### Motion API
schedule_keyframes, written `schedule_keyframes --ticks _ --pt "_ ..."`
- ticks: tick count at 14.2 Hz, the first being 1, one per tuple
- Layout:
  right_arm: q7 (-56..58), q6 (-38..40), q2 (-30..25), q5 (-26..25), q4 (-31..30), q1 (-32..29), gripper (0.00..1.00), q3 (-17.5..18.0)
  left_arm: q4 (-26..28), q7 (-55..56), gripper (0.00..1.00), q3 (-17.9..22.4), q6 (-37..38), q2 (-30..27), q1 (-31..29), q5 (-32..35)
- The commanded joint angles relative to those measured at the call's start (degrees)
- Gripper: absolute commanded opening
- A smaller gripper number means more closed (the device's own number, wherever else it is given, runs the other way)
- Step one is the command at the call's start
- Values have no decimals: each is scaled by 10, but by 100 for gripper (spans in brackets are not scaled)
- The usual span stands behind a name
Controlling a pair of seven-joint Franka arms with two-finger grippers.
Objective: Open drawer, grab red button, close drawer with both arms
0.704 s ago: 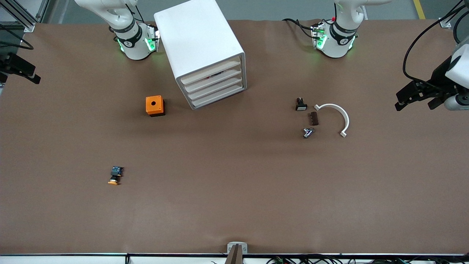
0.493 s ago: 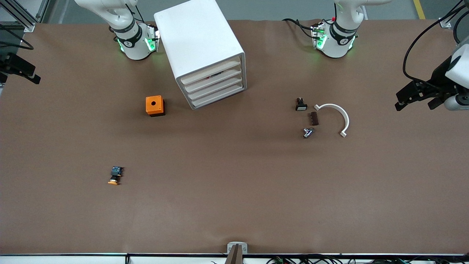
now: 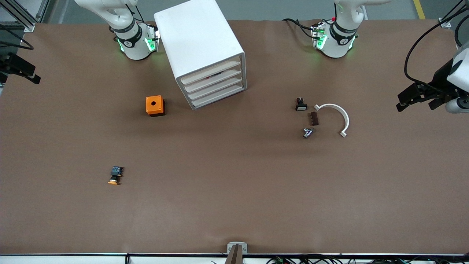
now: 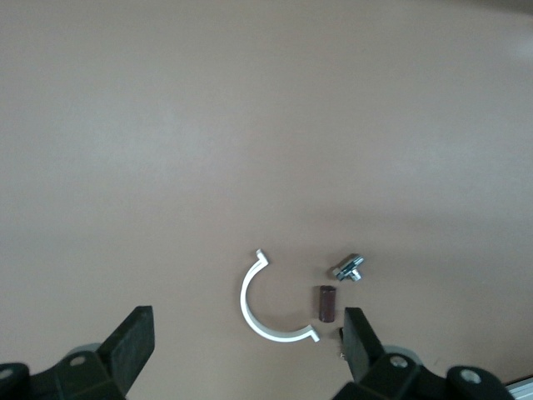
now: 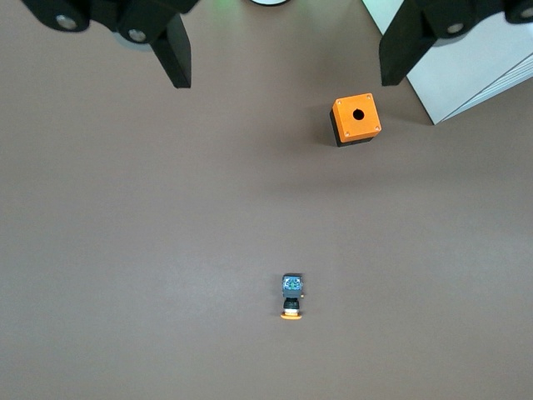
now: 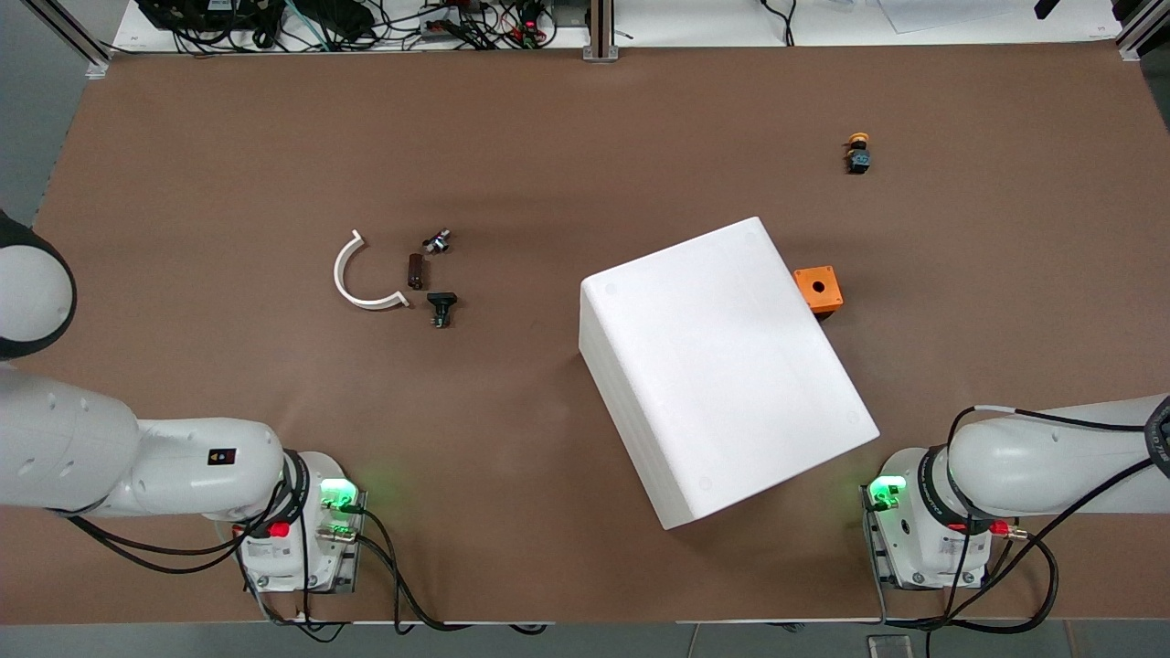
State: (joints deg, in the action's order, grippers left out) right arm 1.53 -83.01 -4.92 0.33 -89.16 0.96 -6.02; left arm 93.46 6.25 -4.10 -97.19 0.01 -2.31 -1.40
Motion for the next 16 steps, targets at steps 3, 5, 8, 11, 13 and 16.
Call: schedule_keyframes --ticks 3,5,8,11,13,16 --pt "-1 -6 -13 -2 -13 -5 100 5 -10 -3 100 -2 2 71 -20 2" --pt "-1 -6 -13 -2 -12 -5 100 5 -9 2 100 -2 2 104 -19 2" --pt "-1 -6 -13 -2 -13 -5 100 5 -9 9 100 -2 2 158 -10 3" --pt "34 -17 -13 -2 -13 -8 100 4 -7 16 100 -7 4 205 8 3" --pt "39 -17 -13 -2 -13 -9 100 3 -8 79 100 -7 5 227 41 3" --pt "38 -18 -13 0 -13 -10 100 3 -11 192 100 -8 9 245 99 -4"
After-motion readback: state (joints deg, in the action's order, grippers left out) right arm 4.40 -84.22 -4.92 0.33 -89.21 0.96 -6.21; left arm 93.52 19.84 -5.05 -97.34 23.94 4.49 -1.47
